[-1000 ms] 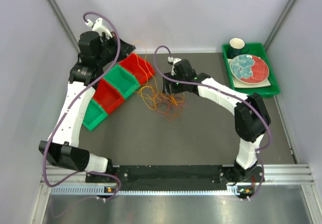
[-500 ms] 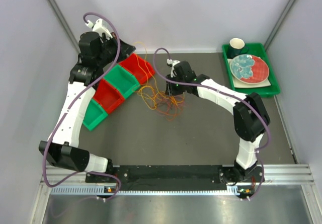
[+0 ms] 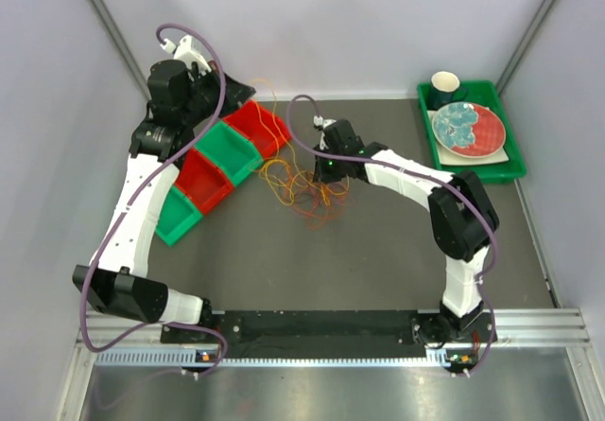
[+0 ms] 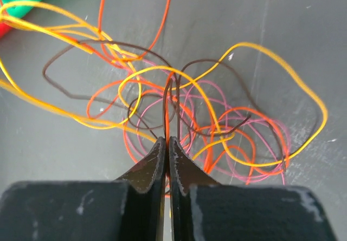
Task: Untangle the cables
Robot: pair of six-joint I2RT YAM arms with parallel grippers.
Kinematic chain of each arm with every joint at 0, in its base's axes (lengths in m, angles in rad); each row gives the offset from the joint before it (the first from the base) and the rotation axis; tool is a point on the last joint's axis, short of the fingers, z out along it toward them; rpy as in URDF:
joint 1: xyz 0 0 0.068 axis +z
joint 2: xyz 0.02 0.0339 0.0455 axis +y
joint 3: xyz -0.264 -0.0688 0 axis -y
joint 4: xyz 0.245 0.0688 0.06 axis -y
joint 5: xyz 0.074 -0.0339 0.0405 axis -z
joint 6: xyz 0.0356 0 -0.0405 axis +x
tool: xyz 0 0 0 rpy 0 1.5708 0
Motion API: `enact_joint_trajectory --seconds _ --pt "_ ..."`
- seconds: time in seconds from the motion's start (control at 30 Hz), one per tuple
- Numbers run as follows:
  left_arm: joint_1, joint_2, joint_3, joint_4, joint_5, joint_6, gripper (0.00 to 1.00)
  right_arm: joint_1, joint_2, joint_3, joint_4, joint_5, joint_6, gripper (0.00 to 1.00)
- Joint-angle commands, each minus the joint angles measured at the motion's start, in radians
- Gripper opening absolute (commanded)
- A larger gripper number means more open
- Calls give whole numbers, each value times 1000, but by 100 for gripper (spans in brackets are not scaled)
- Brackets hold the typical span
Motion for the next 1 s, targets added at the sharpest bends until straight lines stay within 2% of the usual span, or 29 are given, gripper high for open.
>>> enact_joint_trajectory --seconds 0.0,0.13,0.3,0.37,0.57,0.63,0.7,0.8,0.97 --pt "1 -37 4 63 44 -12 0 4 -93 -18 37 97 44 0" --pt "1 -25 60 42 32 3 0 -38 -256 -155 52 192 68 0" --pt "3 29 246 -27 0 57 0 -146 -448 -348 60 274 114 0" --pt "3 37 307 -32 0 67 0 -200 -493 -428 60 257 111 0" --pt "33 54 372 2 -34 60 0 -220 -496 -545 46 312 120 0" --pt "87 67 378 8 -30 45 0 -233 -500 -578 60 327 126 0" --pt "133 93 390 25 33 35 0 -252 -500 -598 67 327 125 0" --pt "212 147 470 -24 68 49 0 -256 -502 -615 64 333 117 0" --pt "371 188 475 39 128 -50 0 -272 -523 -666 86 352 113 0"
